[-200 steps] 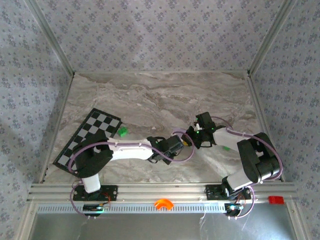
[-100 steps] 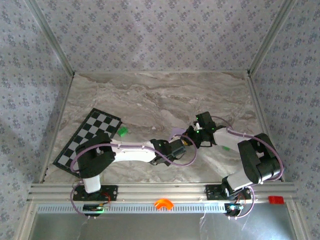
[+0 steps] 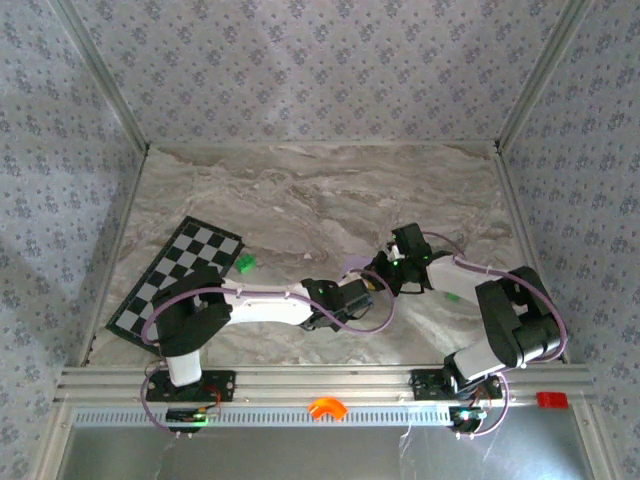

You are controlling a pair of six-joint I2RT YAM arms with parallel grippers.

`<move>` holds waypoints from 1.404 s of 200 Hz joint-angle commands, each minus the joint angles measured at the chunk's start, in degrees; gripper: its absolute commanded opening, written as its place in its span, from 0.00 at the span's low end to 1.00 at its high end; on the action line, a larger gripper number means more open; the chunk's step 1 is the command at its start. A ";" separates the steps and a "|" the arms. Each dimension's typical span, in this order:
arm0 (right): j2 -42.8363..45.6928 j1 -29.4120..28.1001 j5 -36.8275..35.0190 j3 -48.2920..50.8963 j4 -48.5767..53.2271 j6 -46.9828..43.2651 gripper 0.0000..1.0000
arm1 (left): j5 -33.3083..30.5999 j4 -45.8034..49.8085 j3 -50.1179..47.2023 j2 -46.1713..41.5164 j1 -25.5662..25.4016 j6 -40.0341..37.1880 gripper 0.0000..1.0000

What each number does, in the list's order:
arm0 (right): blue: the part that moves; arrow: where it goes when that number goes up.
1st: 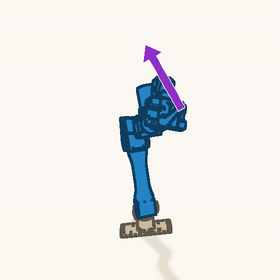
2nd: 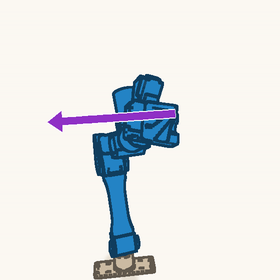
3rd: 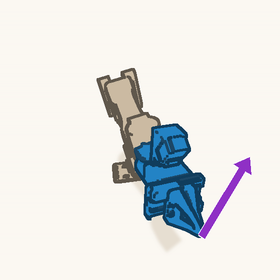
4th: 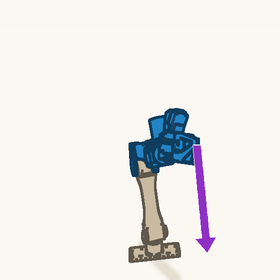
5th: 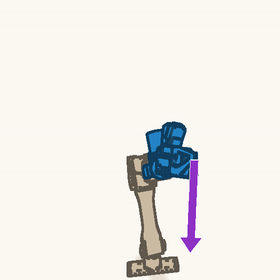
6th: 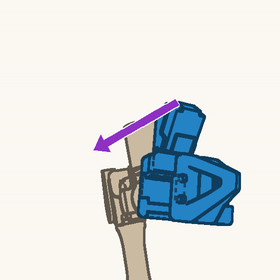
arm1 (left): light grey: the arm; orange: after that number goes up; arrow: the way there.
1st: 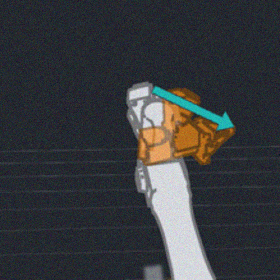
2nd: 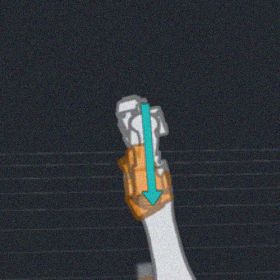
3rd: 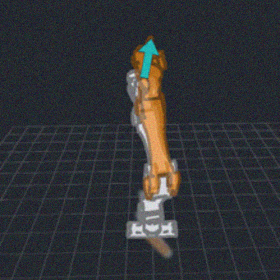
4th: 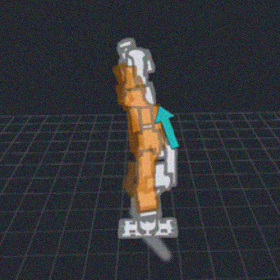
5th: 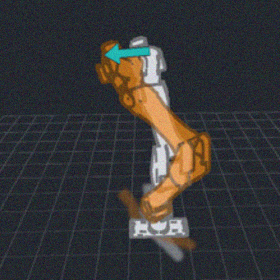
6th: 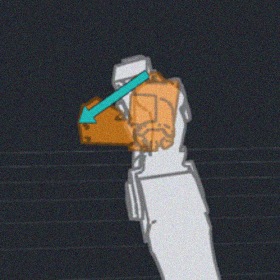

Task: Fold a paper plane with a square sheet of paper (pick it up from the middle)

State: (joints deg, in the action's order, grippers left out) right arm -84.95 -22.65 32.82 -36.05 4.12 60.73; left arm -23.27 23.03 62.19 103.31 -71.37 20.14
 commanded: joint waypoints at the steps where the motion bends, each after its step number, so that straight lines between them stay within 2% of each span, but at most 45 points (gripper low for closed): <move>1: 1.02 -0.37 0.82 -0.64 0.43 0.95 0.00 | -1.50 2.19 1.41 0.84 -0.42 -0.46 0.03; 55: 1.08 -0.28 0.75 -0.71 0.66 0.14 0.02 | -0.34 1.54 0.74 0.78 -0.33 1.08 0.00; 62: 1.03 -0.28 0.92 -0.75 0.79 -0.32 0.06 | 0.27 1.21 0.58 0.71 -0.15 1.30 0.00; 77: 1.26 -0.12 1.13 -1.41 2.07 -2.11 0.22 | 2.41 0.05 -0.09 0.34 0.39 2.23 0.00; 96: 2.61 0.94 -0.19 -2.11 6.04 -5.40 0.34 | 6.26 -1.80 -1.37 -0.57 1.92 3.56 0.00; 138: 7.82 6.41 -1.28 -1.15 11.68 -11.07 0.43 | 19.21 -10.54 -6.92 -4.40 7.09 6.43 0.00; 179: 11.31 8.96 -0.98 0.47 12.76 -12.61 0.44 | 28.55 -16.52 -10.02 -4.95 10.96 8.26 0.00; 239: 12.30 8.79 0.06 2.85 9.68 -13.05 0.44 | 33.72 -19.94 -11.81 -3.05 13.27 10.74 0.00; 263: 14.19 6.55 -1.50 4.49 5.84 -14.80 0.37 | 34.77 -20.55 -12.00 -1.69 13.81 11.99 0.00; 281: 16.66 3.33 -4.11 6.59 1.66 -17.10 0.26 | 35.44 -21.38 -12.54 -1.02 14.06 12.80 0.00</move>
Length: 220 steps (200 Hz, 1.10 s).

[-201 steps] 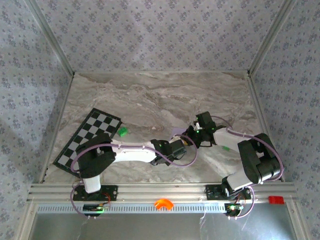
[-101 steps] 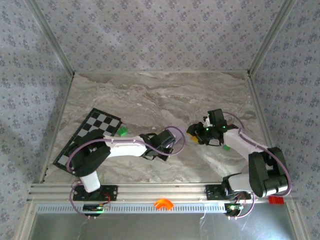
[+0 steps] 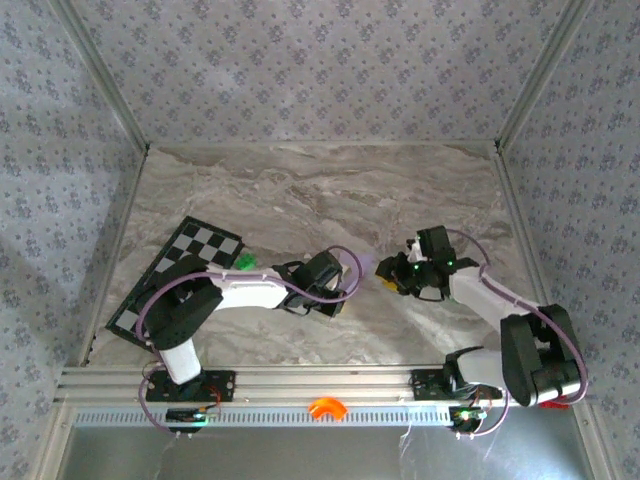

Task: Fold a paper plane with a square sheet of paper (pick it up from the middle)

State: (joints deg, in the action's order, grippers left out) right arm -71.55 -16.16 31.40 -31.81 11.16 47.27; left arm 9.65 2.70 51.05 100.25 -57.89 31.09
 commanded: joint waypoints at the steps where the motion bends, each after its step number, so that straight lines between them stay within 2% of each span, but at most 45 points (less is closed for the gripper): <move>1: 3.39 -3.34 -2.76 2.49 -5.59 -3.70 0.25 | 2.63 -1.13 -1.39 2.05 0.58 1.86 0.00; 26: 4.51 -6.33 -3.09 4.86 -10.88 -5.56 0.16 | 3.59 -3.19 -2.87 2.24 0.68 2.93 0.00; 61: -1.93 -7.42 5.45 5.71 -20.58 -3.26 0.11 | 4.75 -8.18 -6.14 1.31 1.37 5.06 0.00; 108: -9.72 -7.97 7.60 4.86 -29.48 -0.42 0.09 | 6.12 -11.42 -8.57 1.35 1.79 7.12 0.00; 220: -20.94 -5.90 11.78 2.11 -36.32 1.39 0.10 | 7.66 -19.43 -14.15 1.97 3.35 14.13 0.00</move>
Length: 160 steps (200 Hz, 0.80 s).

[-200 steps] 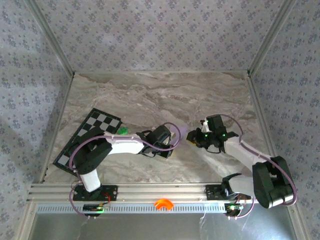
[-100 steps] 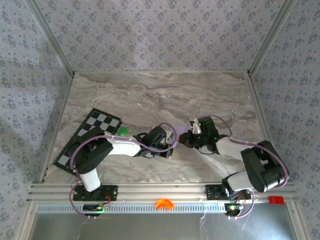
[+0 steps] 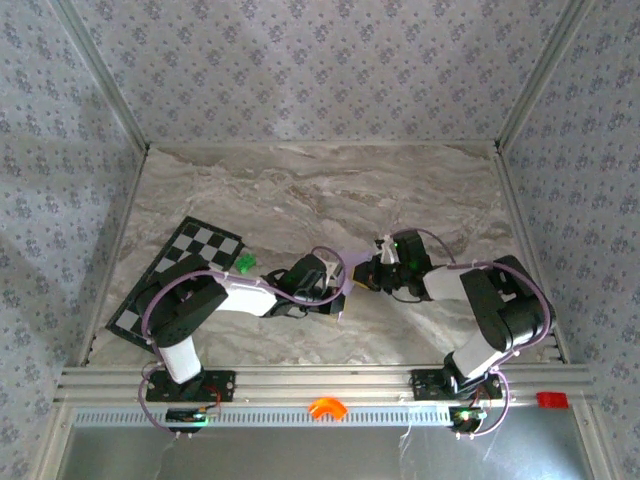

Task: Fold a paper plane with a square sheet of paper (pick it up from the middle)

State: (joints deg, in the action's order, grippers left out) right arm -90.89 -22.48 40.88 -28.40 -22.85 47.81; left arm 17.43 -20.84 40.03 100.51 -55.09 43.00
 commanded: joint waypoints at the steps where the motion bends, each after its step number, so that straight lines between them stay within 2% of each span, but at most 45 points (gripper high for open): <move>1: -1.63 0.46 2.28 -1.30 -2.39 0.90 0.10 | -0.03 3.99 -3.13 1.71 0.58 2.24 0.00; 160: -6.27 -0.30 4.45 -3.58 -2.68 0.08 0.11 | 0.12 -3.13 -8.51 2.88 2.79 9.32 0.00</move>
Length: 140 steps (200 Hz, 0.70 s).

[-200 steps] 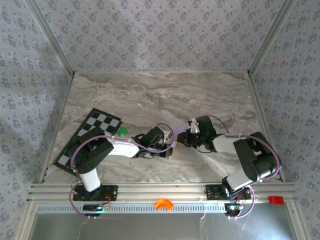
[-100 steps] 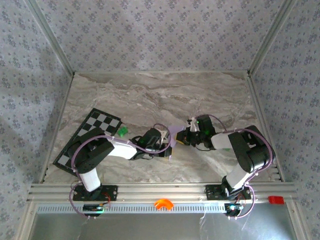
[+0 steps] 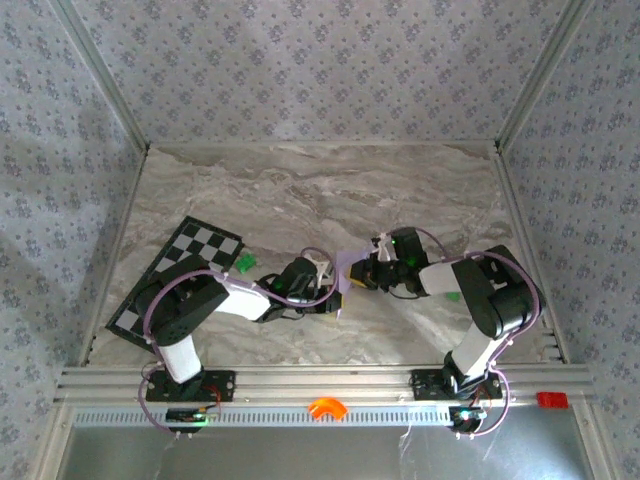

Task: Fold a paper plane with a square sheet of paper (pick it up from the middle)

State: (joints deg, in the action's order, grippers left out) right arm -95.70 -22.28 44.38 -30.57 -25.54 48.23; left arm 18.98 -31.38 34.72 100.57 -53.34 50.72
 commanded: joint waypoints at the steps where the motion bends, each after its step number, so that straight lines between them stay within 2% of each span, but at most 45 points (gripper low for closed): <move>1: -1.48 -0.49 0.96 -1.38 0.03 -0.33 0.11 | -1.42 7.40 -3.23 2.84 1.05 1.63 0.00; 48: -1.97 -0.91 0.66 -2.06 1.23 -0.76 0.11 | -1.23 7.51 -3.36 3.75 1.13 2.55 0.00; 102: 2.34 -2.20 -0.60 -1.66 5.02 -3.35 0.13 | -0.96 9.64 -2.99 3.76 1.82 3.03 0.00; 140: 0.45 -2.93 -1.71 -3.15 7.17 -4.38 0.12 | -0.52 9.95 -2.66 4.19 2.01 3.11 0.00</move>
State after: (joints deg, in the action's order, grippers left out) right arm -94.45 -24.80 43.72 -32.21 -21.37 45.67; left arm 20.80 -33.12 34.17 101.36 -52.40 53.74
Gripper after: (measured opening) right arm 0.125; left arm 0.053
